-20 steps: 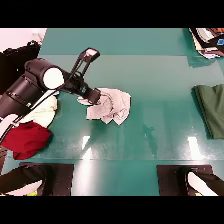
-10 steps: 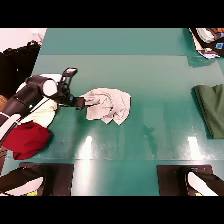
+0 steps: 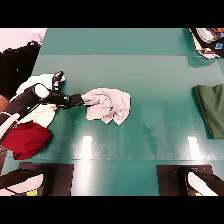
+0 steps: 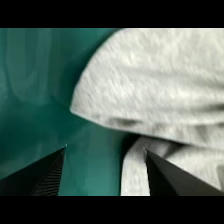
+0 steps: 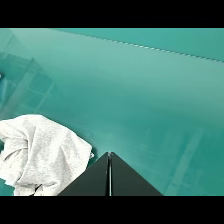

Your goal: Fold the shirts.

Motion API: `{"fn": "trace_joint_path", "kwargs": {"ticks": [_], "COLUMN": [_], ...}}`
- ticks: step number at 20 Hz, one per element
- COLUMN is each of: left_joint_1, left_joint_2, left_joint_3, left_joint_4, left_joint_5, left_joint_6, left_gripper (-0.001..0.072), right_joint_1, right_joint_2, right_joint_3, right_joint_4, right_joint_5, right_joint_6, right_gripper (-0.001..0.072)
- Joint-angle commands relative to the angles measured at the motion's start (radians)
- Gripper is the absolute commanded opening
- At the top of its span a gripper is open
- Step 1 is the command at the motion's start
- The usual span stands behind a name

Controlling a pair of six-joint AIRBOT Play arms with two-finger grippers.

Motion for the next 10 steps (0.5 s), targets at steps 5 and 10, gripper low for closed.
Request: {"fn": "trace_joint_path", "kwargs": {"ticks": [5,10], "left_joint_1": [0.008,0.009], "left_joint_2": [-0.112,-0.127], "left_joint_3": [0.058,0.108], "left_joint_4": [-0.076,-0.137], "left_joint_5": [0.138,0.112], "left_joint_6": [0.068,0.138], "left_gripper": [0.0573,0.0026], "right_joint_1": [0.001,0.001], "right_joint_2": [0.0,0.0], "right_joint_3": [-0.019,-0.198], "right_joint_4": [0.001,0.001], "right_joint_5": [-0.008,-0.011], "right_joint_6": [0.001,0.001], "right_gripper": [0.0011,0.0012]}}
